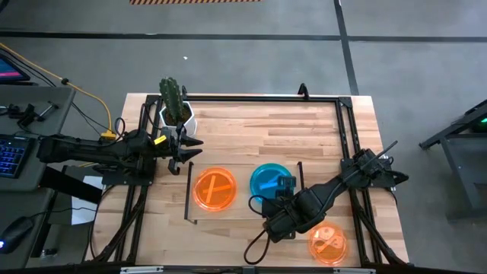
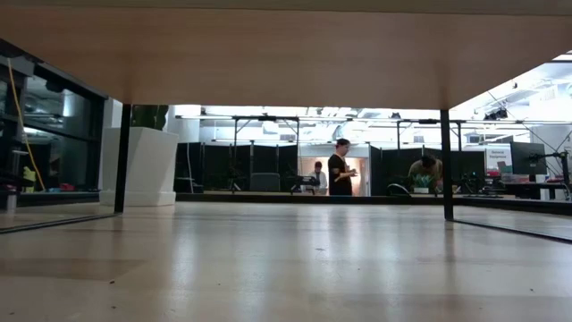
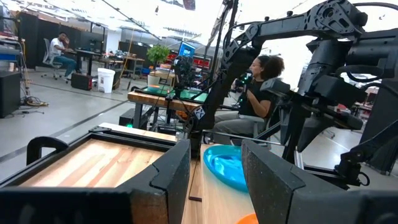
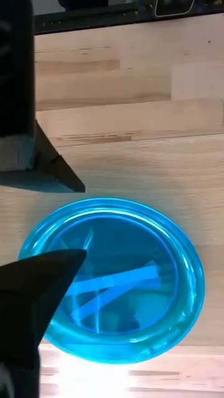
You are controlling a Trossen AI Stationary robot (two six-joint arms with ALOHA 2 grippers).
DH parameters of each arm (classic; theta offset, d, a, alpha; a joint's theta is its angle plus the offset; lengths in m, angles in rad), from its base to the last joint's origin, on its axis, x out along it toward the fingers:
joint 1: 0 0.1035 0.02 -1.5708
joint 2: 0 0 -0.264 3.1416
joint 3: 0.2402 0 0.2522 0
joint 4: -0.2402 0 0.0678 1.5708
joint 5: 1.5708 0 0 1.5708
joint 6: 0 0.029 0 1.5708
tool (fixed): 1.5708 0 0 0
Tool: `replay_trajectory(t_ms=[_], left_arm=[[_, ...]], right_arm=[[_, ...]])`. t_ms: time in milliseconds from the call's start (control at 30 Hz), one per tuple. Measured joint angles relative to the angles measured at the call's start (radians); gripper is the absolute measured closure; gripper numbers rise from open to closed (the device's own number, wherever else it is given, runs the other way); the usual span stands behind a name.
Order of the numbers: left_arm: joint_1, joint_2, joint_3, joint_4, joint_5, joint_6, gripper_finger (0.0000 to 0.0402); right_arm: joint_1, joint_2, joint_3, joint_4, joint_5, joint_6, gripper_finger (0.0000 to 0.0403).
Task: Place and stack plates onto a shelf
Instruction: Stack the orange transparent plate on top of the orange transparent plate
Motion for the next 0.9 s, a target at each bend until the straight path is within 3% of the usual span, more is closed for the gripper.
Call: replay_trajectory(t_ms=[333, 533, 733, 900], left_arm=[[0.000, 0.000, 0.000, -0.012, 0.000, 0.000, 0.0266], [0.000, 0.000, 0.000, -0.015, 0.000, 0.001, 0.0266], [0.000, 0.000, 0.000, 0.003, 0.000, 0.000, 0.0266], [0.000, 0.000, 0.000, 0.000, 0.000, 0.000, 0.0266]], right_arm=[[0.045, 0.000, 0.000, 0.000, -0.037, 0.012, 0.0242], [0.106, -0.016, -0.001, 0.000, 0.084, 0.026, 0.0242], [0.117, -0.138, -0.003, 0.000, 0.223, 0.118, 0.0242], [0.123, -0.310, -0.203, 0.001, 0.309, 0.206, 0.0242]])
